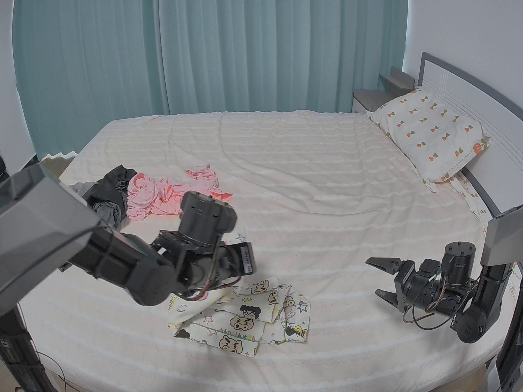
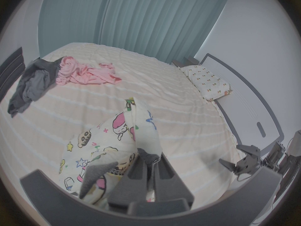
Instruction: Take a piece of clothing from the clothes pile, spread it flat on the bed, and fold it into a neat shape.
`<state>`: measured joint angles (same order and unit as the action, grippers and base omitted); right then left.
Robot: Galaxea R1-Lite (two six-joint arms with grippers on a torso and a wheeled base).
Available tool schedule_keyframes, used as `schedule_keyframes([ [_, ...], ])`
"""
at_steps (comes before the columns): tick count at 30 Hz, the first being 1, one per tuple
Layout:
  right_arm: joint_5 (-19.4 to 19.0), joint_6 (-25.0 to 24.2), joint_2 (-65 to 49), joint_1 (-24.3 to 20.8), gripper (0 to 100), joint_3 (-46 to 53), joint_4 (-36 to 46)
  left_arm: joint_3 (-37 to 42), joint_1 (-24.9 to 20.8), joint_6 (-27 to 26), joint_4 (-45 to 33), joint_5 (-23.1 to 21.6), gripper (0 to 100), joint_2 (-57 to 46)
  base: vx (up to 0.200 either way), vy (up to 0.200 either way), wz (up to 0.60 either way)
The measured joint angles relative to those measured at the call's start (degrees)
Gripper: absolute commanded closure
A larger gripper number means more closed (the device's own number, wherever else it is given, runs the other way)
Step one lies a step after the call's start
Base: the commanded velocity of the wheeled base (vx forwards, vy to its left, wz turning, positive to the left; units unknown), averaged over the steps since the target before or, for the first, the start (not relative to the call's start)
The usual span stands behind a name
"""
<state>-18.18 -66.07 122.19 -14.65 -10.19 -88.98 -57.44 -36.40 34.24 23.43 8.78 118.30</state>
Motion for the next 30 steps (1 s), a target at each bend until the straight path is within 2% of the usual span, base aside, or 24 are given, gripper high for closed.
schedule_keyframes([
  [2,0.01,0.02,0.04,0.0,0,-0.04,0.0,-1.71,-1.28,1.33,1.0,0.37,100,2.43,0.0,0.0,0.0],
  [3,0.01,0.02,0.04,0.0,0,-0.06,0.0,-2.01,-1.69,1.52,1.06,0.35,0,3.04,0.0,0.0,0.0],
  [11,0.0,0.04,0.22,0.0,0,-0.09,0.0,-2.93,-4.19,3.85,1.11,0.46,0,5.74,0.0,0.0,0.0],
  [18,0.0,0.04,0.24,-0.01,0,-0.09,0.0,-1.12,-5.22,5.61,-0.12,0.41,0,3.23,0.0,0.0,0.0],
  [25,0.0,0.06,0.35,-0.04,0,0.02,0.0,6.31,-3.97,6.16,-1.24,-0.02,0,-3.88,-0.029,0.0,0.0],
  [30,-0.05,0.06,0.48,-0.17,0,0.06,0.0,11.91,-2.21,11.46,-0.2,-0.66,0,-7.91,-0.2,0.0,0.0],
])
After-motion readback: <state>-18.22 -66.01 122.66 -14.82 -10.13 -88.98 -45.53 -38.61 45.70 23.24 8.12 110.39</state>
